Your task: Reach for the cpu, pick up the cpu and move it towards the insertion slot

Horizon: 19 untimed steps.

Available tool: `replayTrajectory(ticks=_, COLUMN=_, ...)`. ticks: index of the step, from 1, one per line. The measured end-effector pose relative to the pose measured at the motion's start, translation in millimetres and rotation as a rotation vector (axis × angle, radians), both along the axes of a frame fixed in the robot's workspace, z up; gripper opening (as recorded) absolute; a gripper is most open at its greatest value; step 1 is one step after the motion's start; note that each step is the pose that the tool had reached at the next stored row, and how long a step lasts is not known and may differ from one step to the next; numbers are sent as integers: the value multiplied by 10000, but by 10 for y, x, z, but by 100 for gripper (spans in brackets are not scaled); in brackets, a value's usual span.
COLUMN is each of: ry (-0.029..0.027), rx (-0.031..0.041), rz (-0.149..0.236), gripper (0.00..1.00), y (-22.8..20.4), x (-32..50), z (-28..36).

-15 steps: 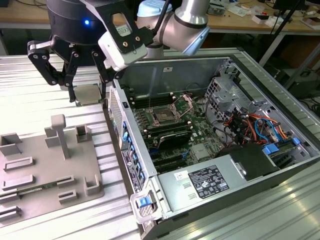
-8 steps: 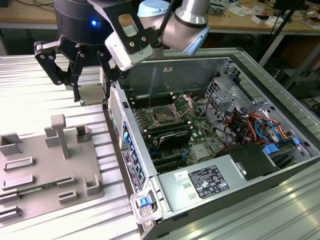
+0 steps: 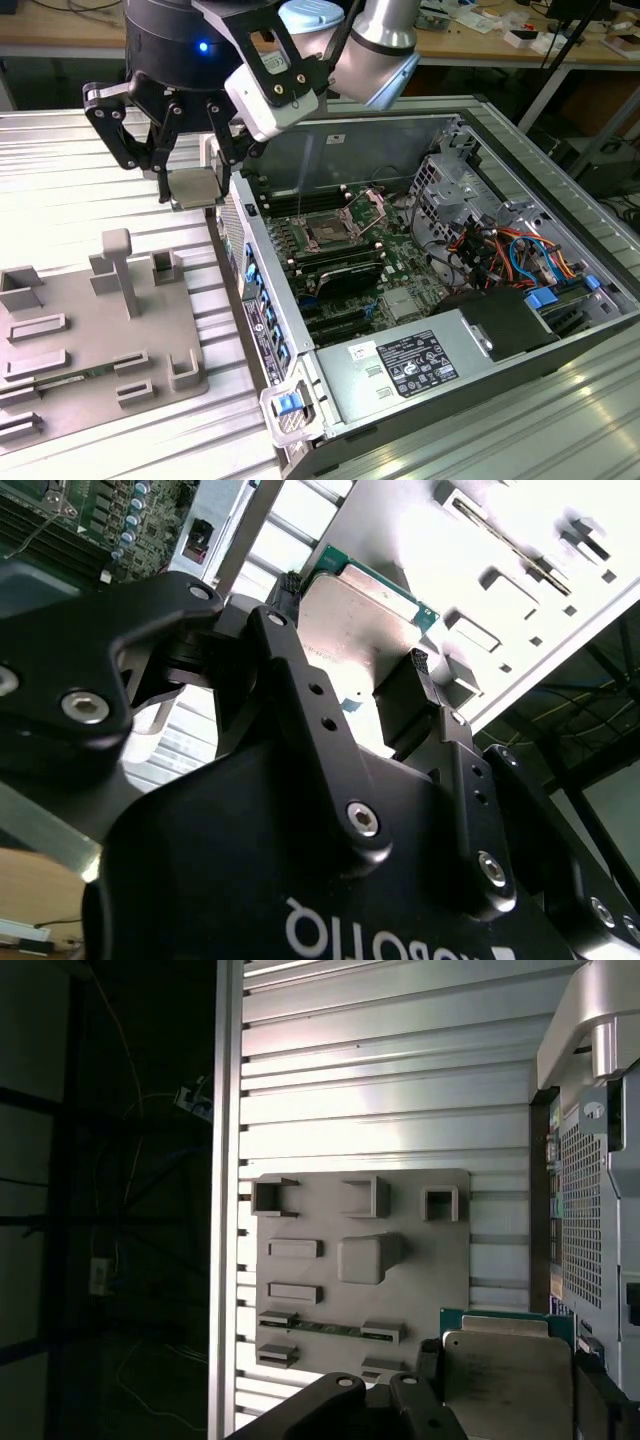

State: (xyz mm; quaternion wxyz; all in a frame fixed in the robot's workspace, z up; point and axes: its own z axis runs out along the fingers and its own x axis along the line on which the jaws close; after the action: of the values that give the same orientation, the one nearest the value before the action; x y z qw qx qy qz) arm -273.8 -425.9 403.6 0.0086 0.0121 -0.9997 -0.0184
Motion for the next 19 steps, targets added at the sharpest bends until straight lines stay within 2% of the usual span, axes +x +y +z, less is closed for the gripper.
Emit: replayTrajectory(ticks=19, ry=-1, rx=1, rz=1, gripper=55, y=0, x=220, z=-7)
